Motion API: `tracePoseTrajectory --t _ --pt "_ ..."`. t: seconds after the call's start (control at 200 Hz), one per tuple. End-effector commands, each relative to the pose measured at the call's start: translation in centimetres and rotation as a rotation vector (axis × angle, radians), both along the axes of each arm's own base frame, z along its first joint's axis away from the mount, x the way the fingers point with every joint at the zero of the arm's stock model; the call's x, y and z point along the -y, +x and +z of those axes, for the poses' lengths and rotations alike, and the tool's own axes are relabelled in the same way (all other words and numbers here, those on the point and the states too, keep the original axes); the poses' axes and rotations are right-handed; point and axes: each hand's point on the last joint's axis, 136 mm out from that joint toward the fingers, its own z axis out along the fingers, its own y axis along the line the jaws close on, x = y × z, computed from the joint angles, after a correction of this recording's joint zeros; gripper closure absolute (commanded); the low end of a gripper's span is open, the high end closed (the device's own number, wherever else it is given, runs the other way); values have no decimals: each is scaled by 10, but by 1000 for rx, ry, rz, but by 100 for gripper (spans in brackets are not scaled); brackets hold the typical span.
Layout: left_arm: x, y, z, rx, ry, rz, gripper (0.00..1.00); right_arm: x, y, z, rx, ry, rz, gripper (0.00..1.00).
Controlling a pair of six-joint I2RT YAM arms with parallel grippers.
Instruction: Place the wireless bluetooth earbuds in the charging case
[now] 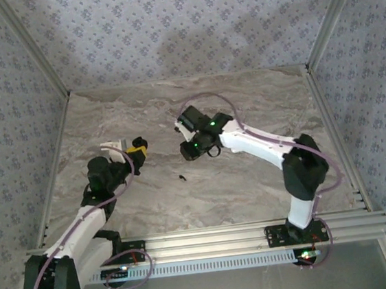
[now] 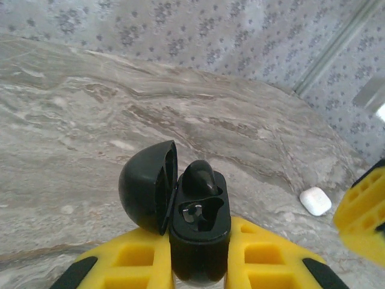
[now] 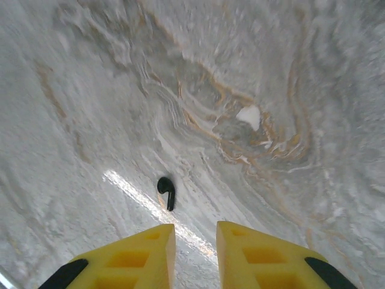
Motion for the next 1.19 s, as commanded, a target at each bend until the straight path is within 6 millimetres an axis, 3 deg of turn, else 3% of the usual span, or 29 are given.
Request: tracePoseTrajectory --t 0.0,0.21,0.48,0.81,1.189 --pt "5 12 34 118 26 -9 84 -1 2 7 -11 52 -41 72" --pt "-1 15 30 89 64 21 84 7 -9 -8 -148 -122 -44 66" --pt "-3 15 29 80 68 34 84 -15 -21 -43 -275 -273 -15 57" --pt "-4 15 29 76 77 37 84 -40 -33 -81 -375 -303 11 51" --pt "-4 16 27 67 72 37 84 -48 -41 -110 -411 -332 33 52"
